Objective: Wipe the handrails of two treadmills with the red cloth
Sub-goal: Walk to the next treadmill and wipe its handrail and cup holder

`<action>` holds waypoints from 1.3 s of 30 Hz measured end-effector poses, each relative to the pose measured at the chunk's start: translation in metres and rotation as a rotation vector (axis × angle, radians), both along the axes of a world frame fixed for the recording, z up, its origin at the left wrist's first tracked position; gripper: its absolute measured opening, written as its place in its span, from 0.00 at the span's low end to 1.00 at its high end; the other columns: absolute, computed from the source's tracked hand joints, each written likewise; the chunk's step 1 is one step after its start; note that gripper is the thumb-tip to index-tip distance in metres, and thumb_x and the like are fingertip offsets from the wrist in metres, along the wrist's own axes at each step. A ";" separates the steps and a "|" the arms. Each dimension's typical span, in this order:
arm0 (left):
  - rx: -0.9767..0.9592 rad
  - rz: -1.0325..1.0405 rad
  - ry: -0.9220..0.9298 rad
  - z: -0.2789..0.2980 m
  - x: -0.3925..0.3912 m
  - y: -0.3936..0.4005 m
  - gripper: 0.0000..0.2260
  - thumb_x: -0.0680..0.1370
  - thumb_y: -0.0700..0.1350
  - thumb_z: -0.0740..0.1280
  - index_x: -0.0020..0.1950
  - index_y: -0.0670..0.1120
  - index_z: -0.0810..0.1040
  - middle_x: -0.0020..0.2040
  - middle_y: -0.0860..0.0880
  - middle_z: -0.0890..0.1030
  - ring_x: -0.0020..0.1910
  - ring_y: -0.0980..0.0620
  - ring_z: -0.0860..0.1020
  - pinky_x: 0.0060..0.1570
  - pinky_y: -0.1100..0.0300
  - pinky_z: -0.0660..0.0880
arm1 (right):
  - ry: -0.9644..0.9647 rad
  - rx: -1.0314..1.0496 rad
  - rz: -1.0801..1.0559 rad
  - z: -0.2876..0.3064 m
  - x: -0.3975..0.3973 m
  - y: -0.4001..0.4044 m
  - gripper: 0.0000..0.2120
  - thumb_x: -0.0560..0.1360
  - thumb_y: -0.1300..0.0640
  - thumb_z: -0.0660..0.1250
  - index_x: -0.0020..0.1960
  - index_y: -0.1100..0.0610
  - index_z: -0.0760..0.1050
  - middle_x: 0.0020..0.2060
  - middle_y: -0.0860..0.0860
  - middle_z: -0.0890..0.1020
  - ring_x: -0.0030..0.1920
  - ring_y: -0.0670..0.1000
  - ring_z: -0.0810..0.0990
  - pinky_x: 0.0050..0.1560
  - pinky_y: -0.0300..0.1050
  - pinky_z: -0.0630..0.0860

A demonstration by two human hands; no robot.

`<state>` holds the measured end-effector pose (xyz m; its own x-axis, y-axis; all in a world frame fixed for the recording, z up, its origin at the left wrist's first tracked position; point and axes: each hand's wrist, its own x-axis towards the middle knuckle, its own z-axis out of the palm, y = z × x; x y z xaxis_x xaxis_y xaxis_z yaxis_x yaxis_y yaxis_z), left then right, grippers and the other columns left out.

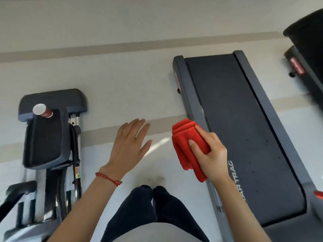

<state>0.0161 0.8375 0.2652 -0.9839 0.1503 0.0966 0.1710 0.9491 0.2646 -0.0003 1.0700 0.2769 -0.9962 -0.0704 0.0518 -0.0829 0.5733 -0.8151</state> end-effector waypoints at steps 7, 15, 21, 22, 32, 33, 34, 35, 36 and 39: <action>0.011 0.121 -0.079 -0.011 -0.018 -0.012 0.24 0.78 0.52 0.54 0.64 0.37 0.73 0.64 0.37 0.74 0.63 0.37 0.72 0.59 0.38 0.71 | -0.017 -0.011 0.088 -0.022 -0.052 -0.026 0.19 0.73 0.53 0.68 0.63 0.45 0.72 0.49 0.47 0.77 0.46 0.37 0.77 0.46 0.23 0.69; 0.026 0.200 -0.087 -0.029 -0.074 -0.070 0.24 0.78 0.53 0.53 0.66 0.39 0.71 0.66 0.38 0.72 0.65 0.38 0.70 0.61 0.40 0.69 | -0.028 -0.010 0.099 -0.044 -0.119 -0.090 0.19 0.74 0.50 0.67 0.64 0.44 0.71 0.49 0.44 0.76 0.46 0.36 0.77 0.42 0.25 0.71; 0.015 0.209 -0.148 -0.042 -0.130 -0.137 0.26 0.80 0.55 0.46 0.67 0.39 0.70 0.67 0.38 0.71 0.66 0.38 0.69 0.62 0.39 0.67 | -0.059 0.006 0.074 -0.057 -0.174 -0.155 0.20 0.74 0.50 0.66 0.65 0.46 0.70 0.49 0.44 0.75 0.46 0.38 0.76 0.44 0.26 0.69; 0.021 0.209 -0.164 -0.044 -0.138 -0.147 0.28 0.81 0.56 0.44 0.67 0.39 0.70 0.67 0.38 0.71 0.66 0.38 0.69 0.61 0.39 0.67 | -0.066 0.005 0.062 -0.059 -0.183 -0.165 0.20 0.74 0.49 0.66 0.65 0.46 0.70 0.49 0.44 0.75 0.46 0.37 0.76 0.44 0.27 0.69; 0.050 0.213 -0.246 -0.054 -0.219 -0.198 0.29 0.81 0.56 0.42 0.65 0.38 0.72 0.65 0.38 0.73 0.64 0.38 0.71 0.60 0.38 0.69 | -0.084 0.002 0.050 -0.070 -0.260 -0.218 0.21 0.74 0.49 0.65 0.66 0.49 0.70 0.50 0.45 0.75 0.46 0.41 0.76 0.45 0.31 0.72; 0.048 0.217 -0.251 -0.056 -0.229 -0.201 0.29 0.81 0.56 0.42 0.65 0.38 0.72 0.65 0.38 0.73 0.64 0.38 0.72 0.60 0.38 0.69 | -0.086 0.004 0.050 -0.072 -0.270 -0.220 0.21 0.74 0.50 0.65 0.66 0.49 0.70 0.50 0.45 0.75 0.46 0.41 0.76 0.45 0.31 0.72; 0.047 0.220 -0.255 -0.057 -0.239 -0.203 0.30 0.81 0.56 0.42 0.65 0.38 0.72 0.65 0.38 0.73 0.64 0.38 0.72 0.60 0.38 0.69 | -0.089 0.005 0.048 -0.074 -0.282 -0.221 0.21 0.74 0.50 0.66 0.66 0.49 0.70 0.50 0.46 0.75 0.46 0.41 0.76 0.45 0.32 0.71; 0.045 0.222 -0.260 -0.059 -0.249 -0.205 0.30 0.81 0.56 0.42 0.65 0.38 0.72 0.65 0.38 0.73 0.64 0.38 0.72 0.59 0.38 0.70 | -0.091 0.007 0.047 -0.076 -0.293 -0.223 0.20 0.74 0.50 0.66 0.66 0.49 0.70 0.50 0.46 0.75 0.46 0.41 0.76 0.45 0.32 0.71; 0.043 0.227 -0.268 -0.060 -0.260 -0.207 0.30 0.81 0.56 0.42 0.65 0.38 0.72 0.65 0.38 0.74 0.63 0.38 0.72 0.59 0.39 0.70 | -0.091 0.010 0.046 -0.078 -0.306 -0.224 0.20 0.74 0.50 0.66 0.66 0.49 0.70 0.50 0.45 0.75 0.46 0.40 0.76 0.45 0.32 0.71; 0.048 0.248 -0.290 -0.065 -0.298 -0.212 0.30 0.81 0.56 0.41 0.65 0.38 0.72 0.64 0.38 0.74 0.63 0.38 0.72 0.59 0.39 0.69 | -0.079 0.009 0.049 -0.084 -0.348 -0.225 0.20 0.74 0.50 0.66 0.65 0.48 0.70 0.50 0.44 0.75 0.46 0.39 0.76 0.44 0.30 0.71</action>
<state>-0.2818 0.6253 0.2002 -0.9773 -0.0938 -0.1899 -0.1509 0.9375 0.3134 -0.3488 0.8447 0.1924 -0.9925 -0.1195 -0.0275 -0.0469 0.5773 -0.8152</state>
